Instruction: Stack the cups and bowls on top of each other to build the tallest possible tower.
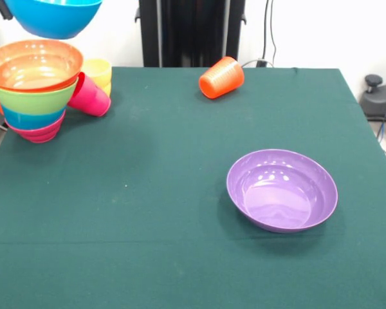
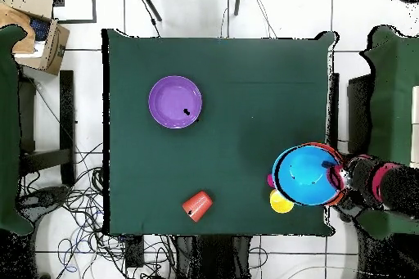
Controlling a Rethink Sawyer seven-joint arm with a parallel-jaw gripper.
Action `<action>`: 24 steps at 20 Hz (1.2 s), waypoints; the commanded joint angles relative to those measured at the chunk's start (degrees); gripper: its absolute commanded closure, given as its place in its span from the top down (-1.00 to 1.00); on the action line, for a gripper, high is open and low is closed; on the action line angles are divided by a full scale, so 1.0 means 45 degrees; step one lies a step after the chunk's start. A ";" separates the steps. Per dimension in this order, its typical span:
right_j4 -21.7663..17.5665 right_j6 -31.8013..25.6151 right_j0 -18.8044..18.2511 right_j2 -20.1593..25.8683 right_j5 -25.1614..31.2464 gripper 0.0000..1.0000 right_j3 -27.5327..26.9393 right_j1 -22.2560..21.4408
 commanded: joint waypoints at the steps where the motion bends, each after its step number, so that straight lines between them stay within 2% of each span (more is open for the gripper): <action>1: -0.1405 -0.4611 0.0722 -0.1307 0.1072 -1.00 -0.0907 0.0922; 6: -0.1999 -0.4804 0.0791 -0.1520 0.0590 -1.00 -0.1181 0.1553; 19: -0.2177 -0.5190 0.0723 -0.1557 0.1016 -1.00 -0.1681 0.1914; 20: -0.2190 -0.5137 0.0666 -0.1505 0.0848 1.00 -0.1711 0.1949; 23: -0.2228 -0.5118 0.0851 -0.1616 0.1191 1.00 -0.1823 0.1790; 24: -0.2387 -0.5380 0.1055 -0.1744 0.1691 1.00 -0.1874 0.1569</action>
